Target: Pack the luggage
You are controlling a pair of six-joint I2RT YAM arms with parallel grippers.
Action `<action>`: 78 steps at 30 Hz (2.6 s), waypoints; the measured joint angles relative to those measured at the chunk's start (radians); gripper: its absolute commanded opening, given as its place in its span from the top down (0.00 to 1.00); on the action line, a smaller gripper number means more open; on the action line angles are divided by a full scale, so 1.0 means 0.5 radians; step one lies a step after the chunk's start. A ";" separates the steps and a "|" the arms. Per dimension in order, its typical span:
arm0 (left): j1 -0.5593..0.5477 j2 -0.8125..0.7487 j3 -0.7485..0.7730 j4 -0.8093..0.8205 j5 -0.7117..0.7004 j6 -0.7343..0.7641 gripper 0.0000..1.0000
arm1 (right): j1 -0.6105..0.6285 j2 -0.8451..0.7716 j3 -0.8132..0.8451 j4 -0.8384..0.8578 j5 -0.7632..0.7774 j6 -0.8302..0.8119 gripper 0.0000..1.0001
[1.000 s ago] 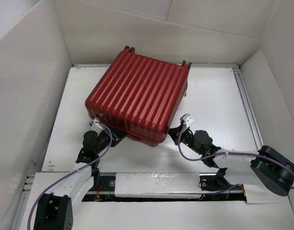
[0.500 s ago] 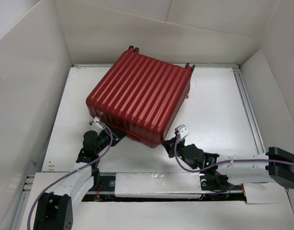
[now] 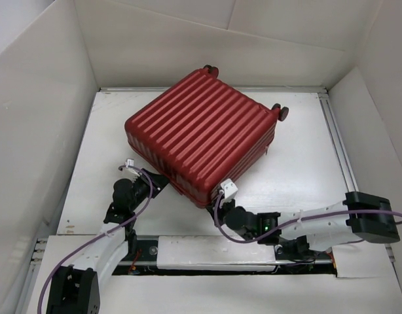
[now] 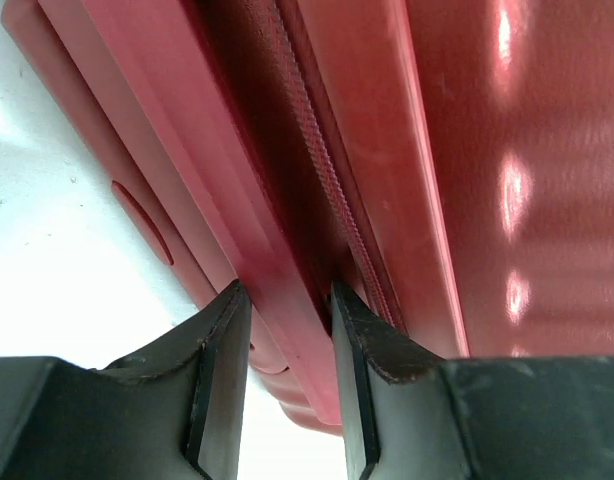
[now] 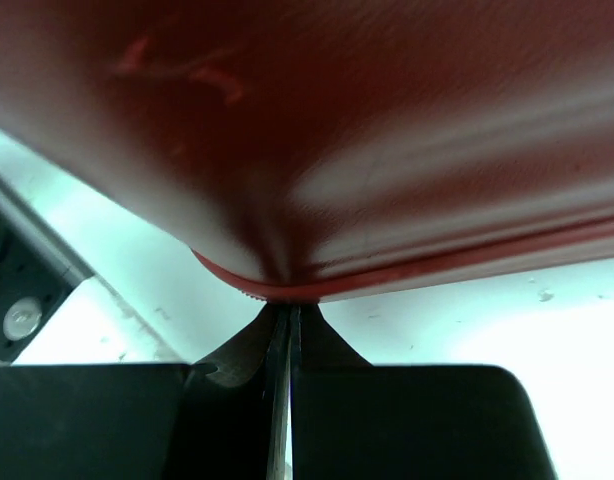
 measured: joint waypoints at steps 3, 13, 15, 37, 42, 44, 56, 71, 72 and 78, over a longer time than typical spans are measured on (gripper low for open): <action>0.000 -0.030 -0.008 -0.017 -0.008 0.005 1.00 | -0.153 -0.068 -0.018 0.002 -0.229 -0.031 1.00; -0.859 0.105 -0.017 0.154 -0.829 -0.041 1.00 | -0.710 -0.743 -0.275 -0.356 -0.996 -0.129 1.00; -1.222 0.263 0.003 0.271 -1.209 -0.089 1.00 | -0.846 -0.907 -0.292 -0.526 -1.102 -0.147 1.00; -1.709 1.526 0.174 1.563 -1.874 -0.411 1.00 | -0.327 -0.835 -0.210 -0.742 -0.089 0.189 1.00; -1.750 1.427 0.173 1.438 -1.785 -0.408 1.00 | -0.219 -0.906 -0.185 -0.857 -0.074 0.240 1.00; -1.757 1.393 0.173 1.390 -1.769 -0.408 1.00 | -0.195 -0.921 -0.182 -0.876 -0.081 0.231 1.00; -1.812 1.405 0.179 1.389 -1.812 -0.410 1.00 | -0.152 -0.450 0.096 -0.924 0.073 0.323 1.00; -1.839 1.367 0.163 1.360 -1.840 -0.430 1.00 | -0.130 0.011 0.472 -1.029 0.258 0.098 1.00; -1.839 1.371 0.162 1.365 -1.839 -0.430 1.00 | -0.146 0.053 0.520 -1.051 0.242 0.071 1.00; -1.849 1.366 0.094 1.453 -1.838 -0.439 1.00 | -0.214 0.349 0.795 -1.083 0.170 -0.043 1.00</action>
